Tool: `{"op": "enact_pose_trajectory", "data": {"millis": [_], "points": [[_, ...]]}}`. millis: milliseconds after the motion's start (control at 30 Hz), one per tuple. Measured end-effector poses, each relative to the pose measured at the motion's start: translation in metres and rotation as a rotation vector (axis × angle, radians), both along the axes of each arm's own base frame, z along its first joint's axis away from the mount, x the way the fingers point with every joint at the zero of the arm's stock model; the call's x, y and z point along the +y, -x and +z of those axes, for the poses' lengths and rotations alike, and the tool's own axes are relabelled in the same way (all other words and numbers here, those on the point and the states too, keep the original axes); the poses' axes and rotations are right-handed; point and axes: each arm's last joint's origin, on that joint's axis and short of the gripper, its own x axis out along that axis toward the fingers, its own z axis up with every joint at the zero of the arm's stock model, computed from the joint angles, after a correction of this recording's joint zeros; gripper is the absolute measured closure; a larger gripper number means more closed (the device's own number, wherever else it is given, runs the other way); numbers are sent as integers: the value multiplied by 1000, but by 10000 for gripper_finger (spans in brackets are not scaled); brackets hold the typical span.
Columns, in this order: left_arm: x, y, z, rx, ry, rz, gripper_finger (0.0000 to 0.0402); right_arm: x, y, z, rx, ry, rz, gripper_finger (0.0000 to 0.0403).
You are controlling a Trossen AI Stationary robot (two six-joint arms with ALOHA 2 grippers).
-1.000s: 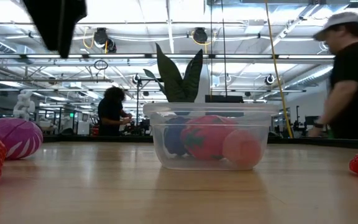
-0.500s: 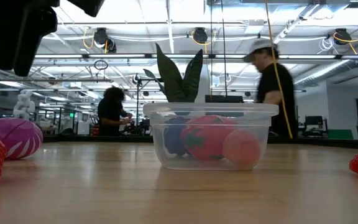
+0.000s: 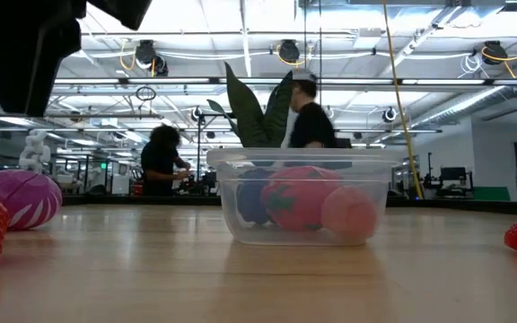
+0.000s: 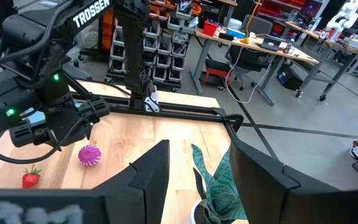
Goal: Pick and placing Produce into tupperware
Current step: Put the purple onion into the transparent bin
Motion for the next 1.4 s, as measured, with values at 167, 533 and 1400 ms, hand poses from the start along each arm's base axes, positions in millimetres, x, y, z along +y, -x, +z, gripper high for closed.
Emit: {"op": "enact_pose_trajectory", "data": {"millis": [167,533,1400], "points": [[2,3,-7,17,-28,2,98,0,0,0,0,-1,0,243],[3,5,-10,30,-35,-4,98,0,-1,2,-22,-8,0,243],[2,11,-29,25,-57,31,98,0,-1,2,-22,-6,1,243]]}}
